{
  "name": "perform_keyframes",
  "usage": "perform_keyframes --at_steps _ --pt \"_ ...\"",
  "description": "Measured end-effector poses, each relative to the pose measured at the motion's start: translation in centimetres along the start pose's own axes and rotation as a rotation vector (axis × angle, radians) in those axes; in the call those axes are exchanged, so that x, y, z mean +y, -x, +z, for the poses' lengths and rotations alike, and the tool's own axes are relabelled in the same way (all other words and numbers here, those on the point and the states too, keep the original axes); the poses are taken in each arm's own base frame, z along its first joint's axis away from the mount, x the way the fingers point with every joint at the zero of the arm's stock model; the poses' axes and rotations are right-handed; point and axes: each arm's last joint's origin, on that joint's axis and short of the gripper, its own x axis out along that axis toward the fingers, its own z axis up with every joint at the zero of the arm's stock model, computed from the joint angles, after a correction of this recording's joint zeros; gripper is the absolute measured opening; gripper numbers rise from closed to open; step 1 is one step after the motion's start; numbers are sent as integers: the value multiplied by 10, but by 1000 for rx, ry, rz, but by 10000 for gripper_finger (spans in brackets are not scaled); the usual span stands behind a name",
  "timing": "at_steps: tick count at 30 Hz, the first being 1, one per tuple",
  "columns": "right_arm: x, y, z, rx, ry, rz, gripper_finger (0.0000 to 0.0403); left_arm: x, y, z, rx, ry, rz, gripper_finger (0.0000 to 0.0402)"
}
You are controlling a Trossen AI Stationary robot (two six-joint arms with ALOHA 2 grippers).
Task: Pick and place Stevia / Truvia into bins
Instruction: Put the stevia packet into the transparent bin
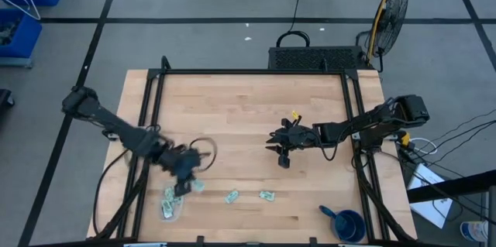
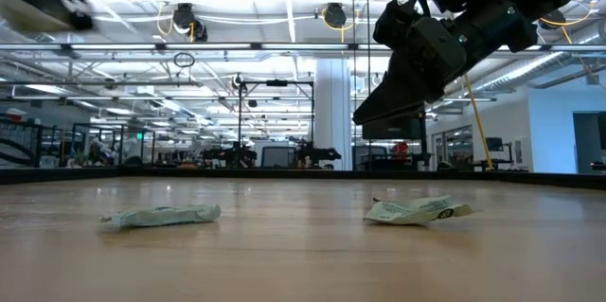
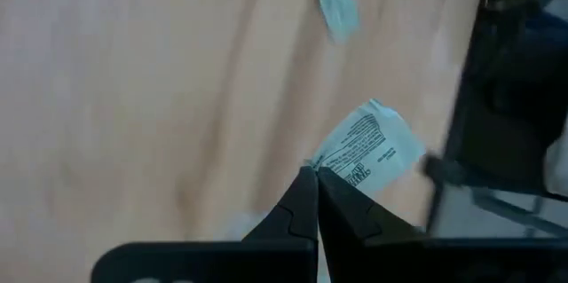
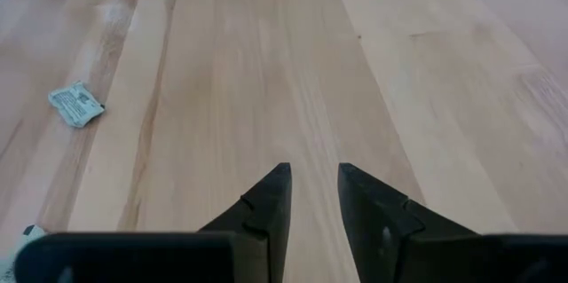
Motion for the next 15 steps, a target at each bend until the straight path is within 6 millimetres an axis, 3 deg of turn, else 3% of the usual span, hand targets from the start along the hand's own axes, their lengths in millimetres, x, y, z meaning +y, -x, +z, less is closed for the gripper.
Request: perform_keyframes --at_steps 4,10,15 --pt "0 0 0 4 0 -1 89 -29 8 -33 55 172 28 2" --pt "0 0 0 4 1 -1 89 -42 -15 -86 162 335 177 3" --pt "0 0 0 3 1 -1 89 -42 -32 -101 168 401 251 15"
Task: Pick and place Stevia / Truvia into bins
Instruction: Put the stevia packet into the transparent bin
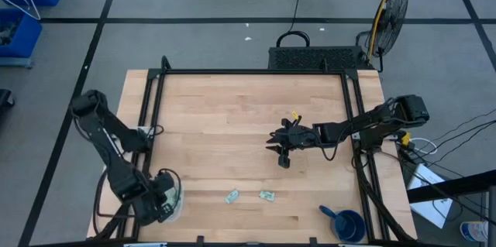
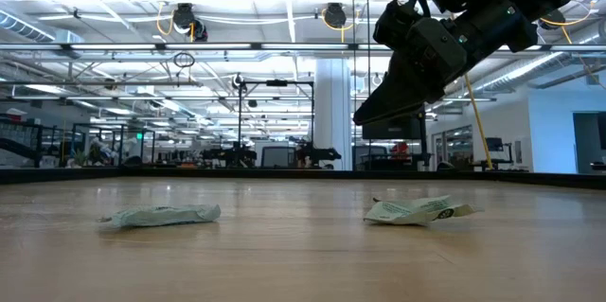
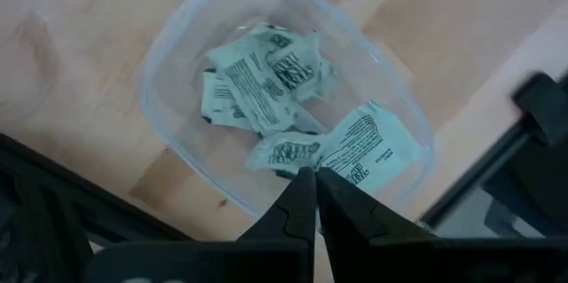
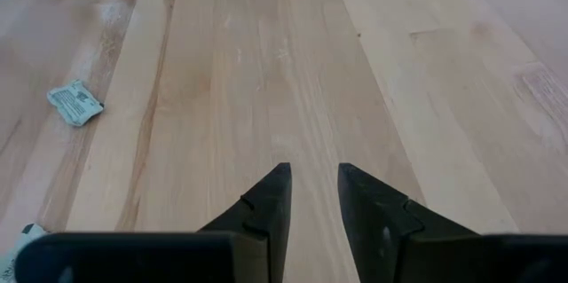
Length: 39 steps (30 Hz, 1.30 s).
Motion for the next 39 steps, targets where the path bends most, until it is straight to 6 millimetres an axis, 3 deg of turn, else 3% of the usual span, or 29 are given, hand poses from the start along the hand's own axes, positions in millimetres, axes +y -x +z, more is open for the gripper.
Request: perform_keyframes --at_steps 11,18,25,32,39 --pt "2 0 0 -3 66 7 89 0 -8 4 -46 -13 47 101" --pt "22 3 1 -44 129 120 89 -1 -8 14 -161 -56 43 121" --pt "59 14 10 -223 240 298 89 -5 -7 41 -266 -100 39 122" --pt "91 25 -5 -169 224 409 94 -11 -5 72 -368 -296 37 122" --pt "111 19 -29 -84 279 439 147 -8 -3 98 -424 -352 80 122"
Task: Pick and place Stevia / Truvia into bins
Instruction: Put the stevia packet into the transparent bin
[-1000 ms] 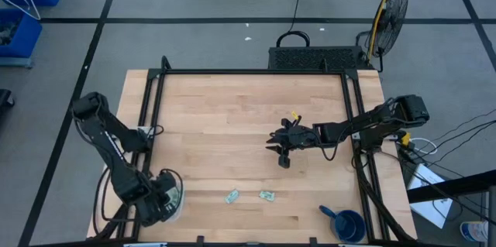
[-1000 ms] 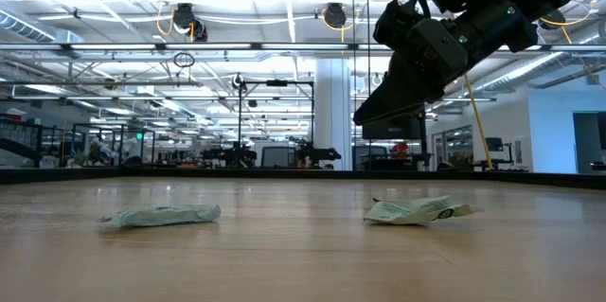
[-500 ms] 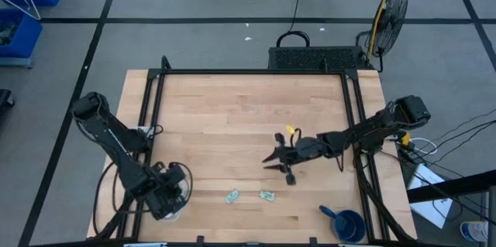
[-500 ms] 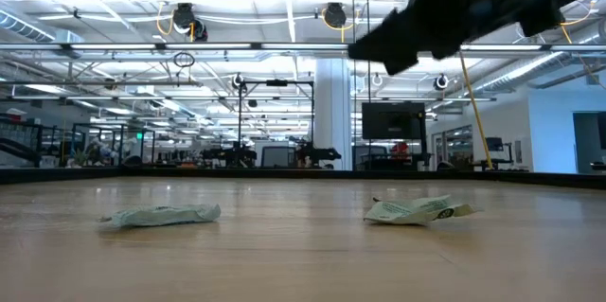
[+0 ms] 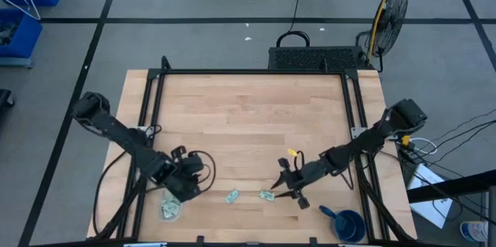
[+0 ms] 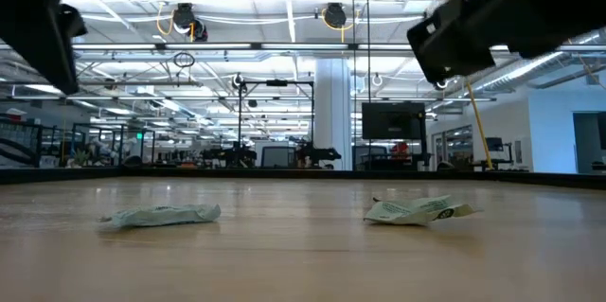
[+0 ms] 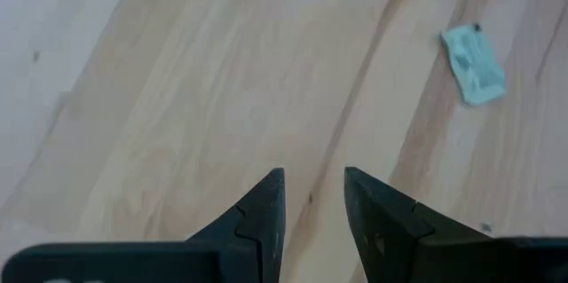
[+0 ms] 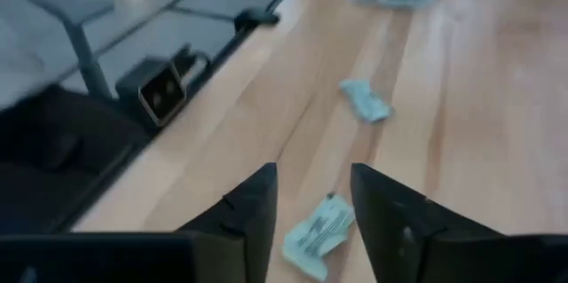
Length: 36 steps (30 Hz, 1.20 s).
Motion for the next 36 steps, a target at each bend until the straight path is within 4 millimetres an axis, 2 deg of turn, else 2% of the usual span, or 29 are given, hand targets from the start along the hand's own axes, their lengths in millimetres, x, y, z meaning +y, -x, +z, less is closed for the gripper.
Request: perform_keyframes --at_steps 4,7,10,17,23,30,36 --pt "-1 -13 -12 11 -19 -31 174 -2 -3 11 -44 -16 -46 122" --pt "-3 -26 -29 55 -88 -41 184 -5 -4 19 -92 -40 -96 122" --pt "-4 -36 -45 94 -122 -53 184 -8 -4 27 -147 -69 -141 122" --pt "-5 -44 -58 125 -177 -61 164 -14 -2 41 -287 -147 -188 122" --pt "-6 -45 -61 137 -109 -58 117 -17 0 46 -368 -183 -164 122" --pt "-19 -42 -53 112 3 -83 14 -15 0 49 -391 -169 -139 122" --pt "-50 -40 -34 -31 106 -191 1 -9 -3 59 -414 -129 -130 122"
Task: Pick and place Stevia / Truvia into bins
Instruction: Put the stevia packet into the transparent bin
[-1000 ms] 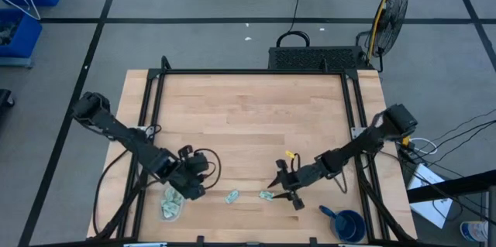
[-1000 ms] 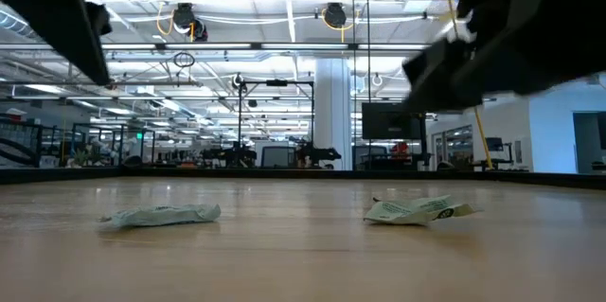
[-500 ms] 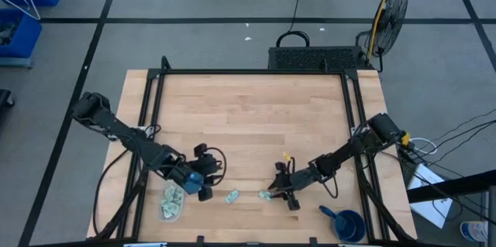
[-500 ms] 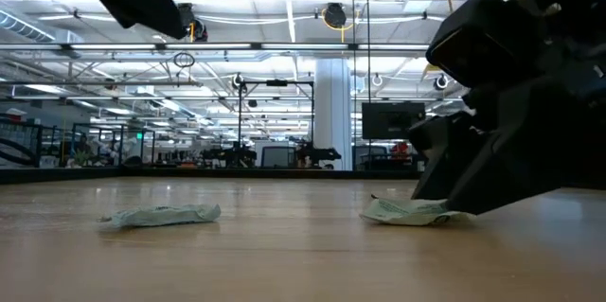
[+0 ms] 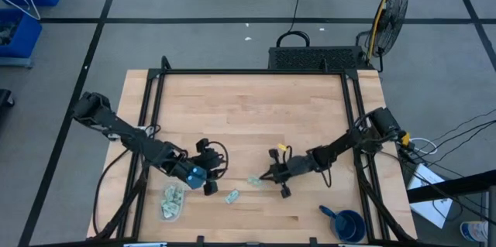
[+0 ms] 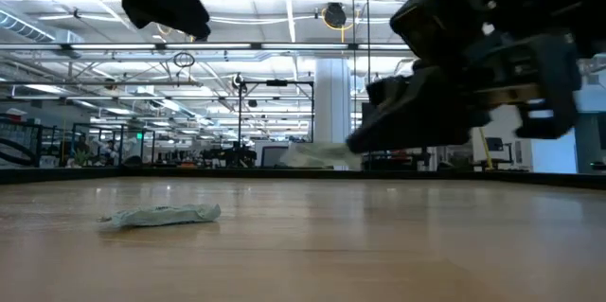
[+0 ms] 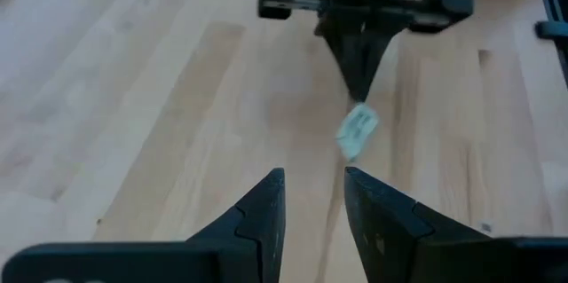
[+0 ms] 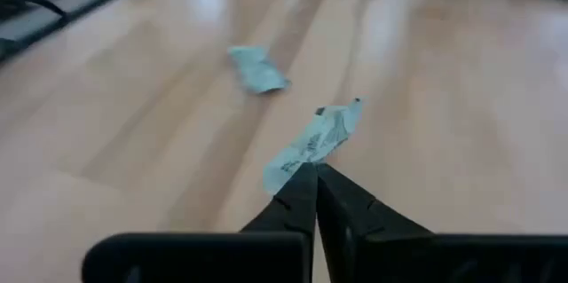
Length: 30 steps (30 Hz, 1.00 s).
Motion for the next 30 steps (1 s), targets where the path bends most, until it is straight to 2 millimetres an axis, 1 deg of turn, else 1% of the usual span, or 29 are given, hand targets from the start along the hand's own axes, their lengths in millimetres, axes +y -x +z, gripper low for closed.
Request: perform_keyframes --at_steps 6,7,9,11,13,15,19,24,27,30 --pt "-35 0 11 -129 99 -141 1 14 -8 9 -15 -21 44 122" --pt "-38 0 13 -146 113 -139 1 17 -10 11 -14 -36 55 122" --pt "-42 0 14 -174 147 -70 1 23 -13 14 -9 -75 65 122" --pt "-44 0 13 -187 151 4 1 28 -16 16 7 -114 55 122" --pt "-45 0 13 -185 152 21 0 34 -19 18 32 -122 17 125" --pt "-47 0 12 -182 158 10 0 40 -22 21 60 -84 -27 134" --pt "-48 0 12 -179 179 -9 0 49 -35 23 111 27 -79 168" --pt "-49 0 13 -187 182 -37 0 47 -61 20 116 -12 -142 207" --pt "-49 0 13 -189 186 -38 0 44 -77 19 102 -11 -174 216" --pt "-49 1 14 -194 187 -39 0 42 -90 15 102 10 -201 218"
